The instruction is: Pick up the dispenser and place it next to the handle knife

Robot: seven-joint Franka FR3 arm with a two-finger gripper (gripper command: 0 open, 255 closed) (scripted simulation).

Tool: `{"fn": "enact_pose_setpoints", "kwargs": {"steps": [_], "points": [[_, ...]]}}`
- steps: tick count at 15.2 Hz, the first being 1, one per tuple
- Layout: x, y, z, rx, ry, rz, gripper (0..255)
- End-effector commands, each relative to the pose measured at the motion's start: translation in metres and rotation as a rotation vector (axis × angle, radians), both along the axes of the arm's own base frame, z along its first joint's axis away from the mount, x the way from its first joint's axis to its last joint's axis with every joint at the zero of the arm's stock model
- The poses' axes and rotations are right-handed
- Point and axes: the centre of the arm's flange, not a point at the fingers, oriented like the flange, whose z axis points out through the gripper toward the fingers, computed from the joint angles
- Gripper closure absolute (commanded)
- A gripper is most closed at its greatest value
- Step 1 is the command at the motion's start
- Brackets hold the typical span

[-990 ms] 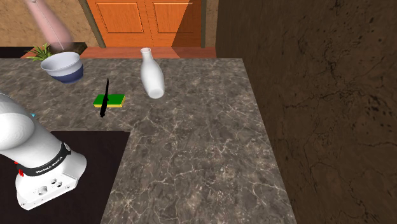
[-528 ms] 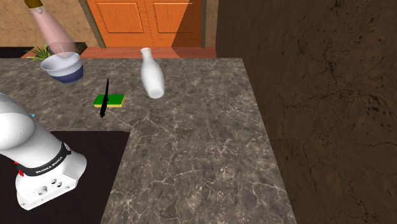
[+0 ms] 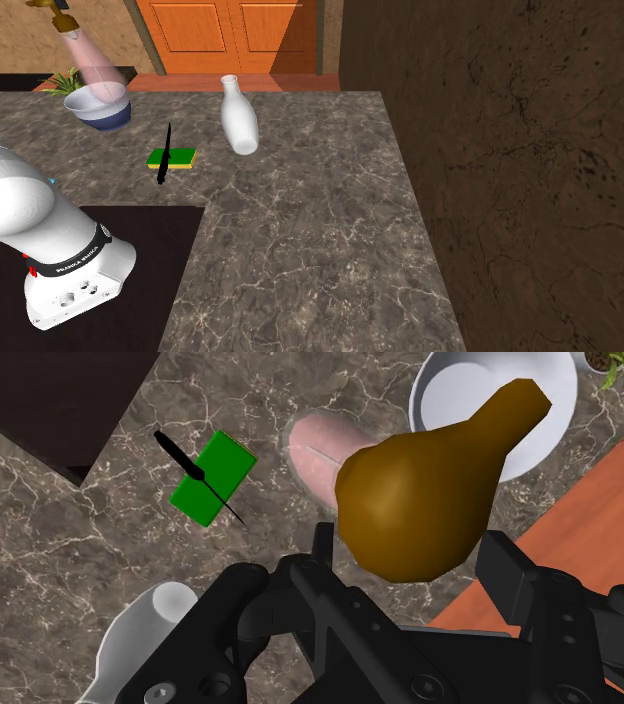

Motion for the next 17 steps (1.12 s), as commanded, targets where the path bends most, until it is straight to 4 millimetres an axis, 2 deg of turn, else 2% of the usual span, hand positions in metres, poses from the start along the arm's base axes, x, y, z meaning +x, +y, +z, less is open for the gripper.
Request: {"fn": "enact_pose_setpoints", "kwargs": {"steps": [1,17], "points": [[0.0,0.0,-0.01,0.001,-0.001,0.0,255],[0.0,0.0,-0.095,0.001,-0.001,0.0,255]]}}
